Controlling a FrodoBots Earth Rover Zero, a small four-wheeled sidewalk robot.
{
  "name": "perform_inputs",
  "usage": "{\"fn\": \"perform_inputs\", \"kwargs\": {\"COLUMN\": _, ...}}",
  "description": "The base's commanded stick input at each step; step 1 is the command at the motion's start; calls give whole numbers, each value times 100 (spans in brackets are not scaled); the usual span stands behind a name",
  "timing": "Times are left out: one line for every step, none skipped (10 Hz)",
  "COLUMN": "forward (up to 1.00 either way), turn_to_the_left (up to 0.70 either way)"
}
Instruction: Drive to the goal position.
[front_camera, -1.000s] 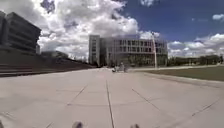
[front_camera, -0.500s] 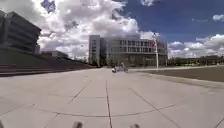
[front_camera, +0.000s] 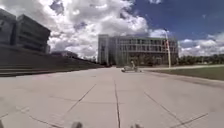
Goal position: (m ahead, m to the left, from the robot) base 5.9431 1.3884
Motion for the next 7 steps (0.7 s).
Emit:
{"fn": "perform_inputs", "kwargs": {"forward": 70, "turn_to_the_left": 0}}
{"fn": "perform_inputs", "kwargs": {"forward": 70, "turn_to_the_left": 0}}
{"fn": "perform_inputs", "kwargs": {"forward": 70, "turn_to_the_left": 0}}
{"fn": "perform_inputs", "kwargs": {"forward": 70, "turn_to_the_left": 0}}
{"fn": "perform_inputs", "kwargs": {"forward": 70, "turn_to_the_left": 0}}
{"fn": "perform_inputs", "kwargs": {"forward": 70, "turn_to_the_left": 0}}
{"fn": "perform_inputs", "kwargs": {"forward": 70, "turn_to_the_left": 0}}
